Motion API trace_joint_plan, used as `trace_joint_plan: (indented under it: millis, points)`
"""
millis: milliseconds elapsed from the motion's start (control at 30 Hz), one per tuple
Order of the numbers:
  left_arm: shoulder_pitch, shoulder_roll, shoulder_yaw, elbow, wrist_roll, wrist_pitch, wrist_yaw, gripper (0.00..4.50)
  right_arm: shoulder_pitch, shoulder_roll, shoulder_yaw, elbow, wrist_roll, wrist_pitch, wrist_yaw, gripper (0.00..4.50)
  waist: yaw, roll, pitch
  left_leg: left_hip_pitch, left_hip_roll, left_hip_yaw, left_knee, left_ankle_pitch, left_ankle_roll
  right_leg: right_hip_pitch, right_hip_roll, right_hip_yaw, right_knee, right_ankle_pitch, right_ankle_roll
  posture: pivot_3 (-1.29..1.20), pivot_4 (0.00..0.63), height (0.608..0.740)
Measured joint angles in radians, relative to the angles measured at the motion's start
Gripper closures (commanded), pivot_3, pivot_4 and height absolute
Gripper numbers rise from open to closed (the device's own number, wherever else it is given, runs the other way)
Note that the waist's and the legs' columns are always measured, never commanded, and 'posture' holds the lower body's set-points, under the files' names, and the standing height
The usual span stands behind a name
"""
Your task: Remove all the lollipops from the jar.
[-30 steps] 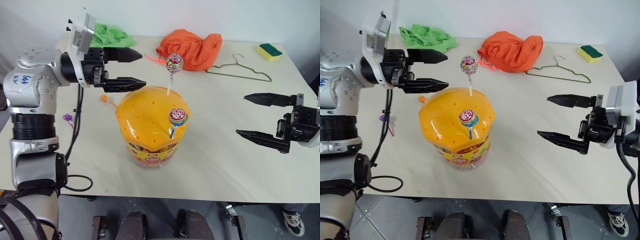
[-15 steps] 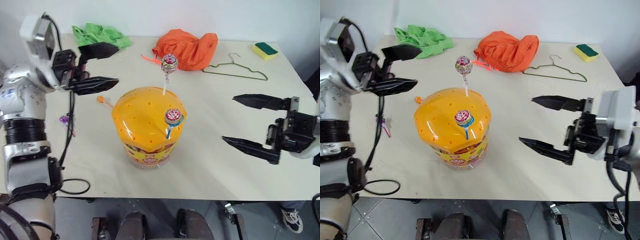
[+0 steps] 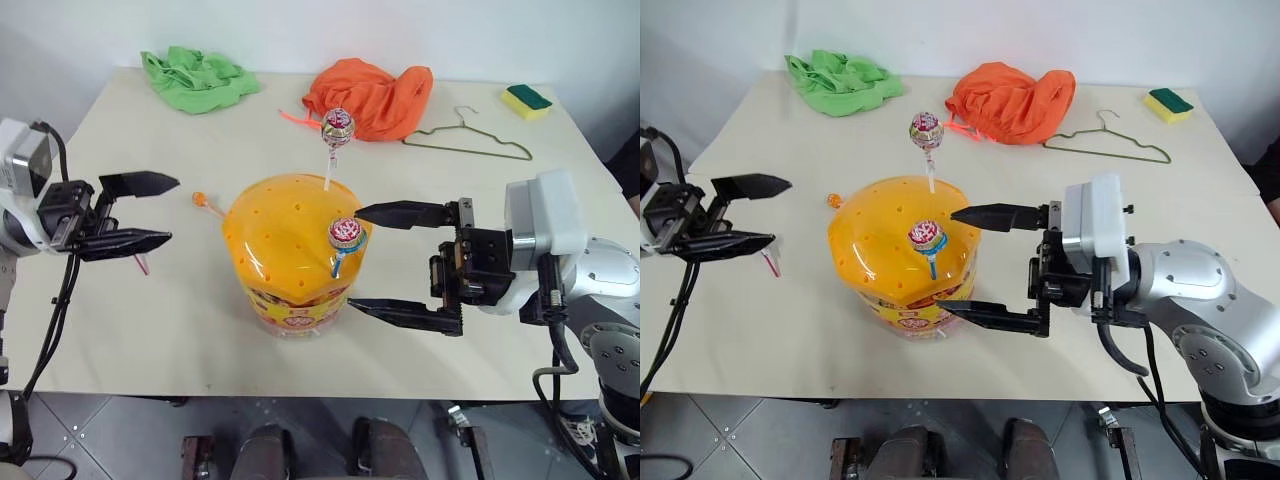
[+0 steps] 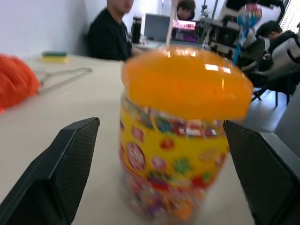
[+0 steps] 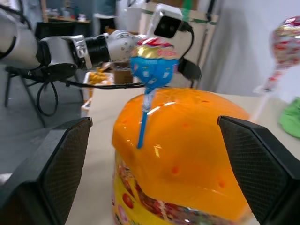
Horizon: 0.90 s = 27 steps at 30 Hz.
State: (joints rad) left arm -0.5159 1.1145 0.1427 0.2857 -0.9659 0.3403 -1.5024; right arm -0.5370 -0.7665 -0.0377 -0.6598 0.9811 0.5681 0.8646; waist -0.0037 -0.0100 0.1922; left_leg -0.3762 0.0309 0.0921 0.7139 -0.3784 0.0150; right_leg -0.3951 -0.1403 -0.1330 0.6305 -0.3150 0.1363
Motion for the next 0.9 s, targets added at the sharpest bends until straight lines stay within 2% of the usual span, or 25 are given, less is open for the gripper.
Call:
trace_joint_plan:
  millis: [133, 233, 433, 633, 767, 900]
  points:
    - [0.144, 0.04, 0.051, -0.078, -0.05, -0.019, 0.0, 0.01, -0.046, 0.019, 0.057, 0.041, -0.039, -0.009, 0.087, 0.0, 0.0, 0.0, 0.0, 0.0, 0.0, 0.0, 0.0, 0.0, 0.0, 0.0, 0.0, 0.0, 0.0, 0.0, 0.0, 0.0, 0.15, 0.74]
    - [0.224, 0.046, 0.128, -0.132, -0.077, -0.021, 0.0, 0.0, -0.092, 0.039, 0.105, 0.089, -0.098, -0.029, 0.138, 0.57, 0.002, 0.0, 0.0, 0.0, 0.0, 0.001, 0.0, 0.0, 0.0, 0.0, 0.0, 0.0, 0.0, 0.0, 0.0, 0.0, 0.15, 0.74]
    - [0.316, 0.037, 0.249, -0.211, -0.09, -0.001, 0.0, 0.0, -0.154, 0.083, 0.133, 0.173, -0.173, -0.07, 0.205, 2.49, 0.0, 0.0, 0.0, 0.0, 0.0, 0.002, 0.0, 0.0, 0.0, 0.0, 0.0, 0.0, 0.0, 0.0, 0.0, 0.0, 0.15, 0.74]
    - [0.374, -0.013, 0.335, -0.277, -0.09, 0.037, 0.0, 0.0, -0.198, 0.116, 0.14, 0.237, -0.188, -0.092, 0.284, 4.49, 0.0, 0.0, 0.0, 0.0, 0.0, 0.002, -0.001, 0.0, 0.0, -0.001, 0.0, 0.0, 0.0, 0.0, 0.0, 0.0, 0.15, 0.74]
    - [0.377, -0.019, 0.374, -0.277, -0.089, 0.05, 0.0, 0.0, -0.211, 0.135, 0.131, 0.271, -0.182, -0.112, 0.324, 4.49, 0.0, 0.0, 0.0, 0.0, 0.0, 0.003, -0.001, 0.0, 0.0, -0.001, 0.0, 0.0, 0.0, 0.0, 0.0, 0.0, 0.15, 0.74]
    - [0.379, -0.027, 0.39, -0.276, -0.087, 0.053, 0.0, 0.0, -0.274, 0.161, 0.055, 0.324, -0.155, -0.136, 0.34, 4.49, 0.0, 0.001, 0.001, 0.0, 0.0, 0.003, -0.001, 0.0, 0.0, -0.001, 0.0, 0.0, 0.0, 0.0, 0.0, 0.0, 0.15, 0.74]
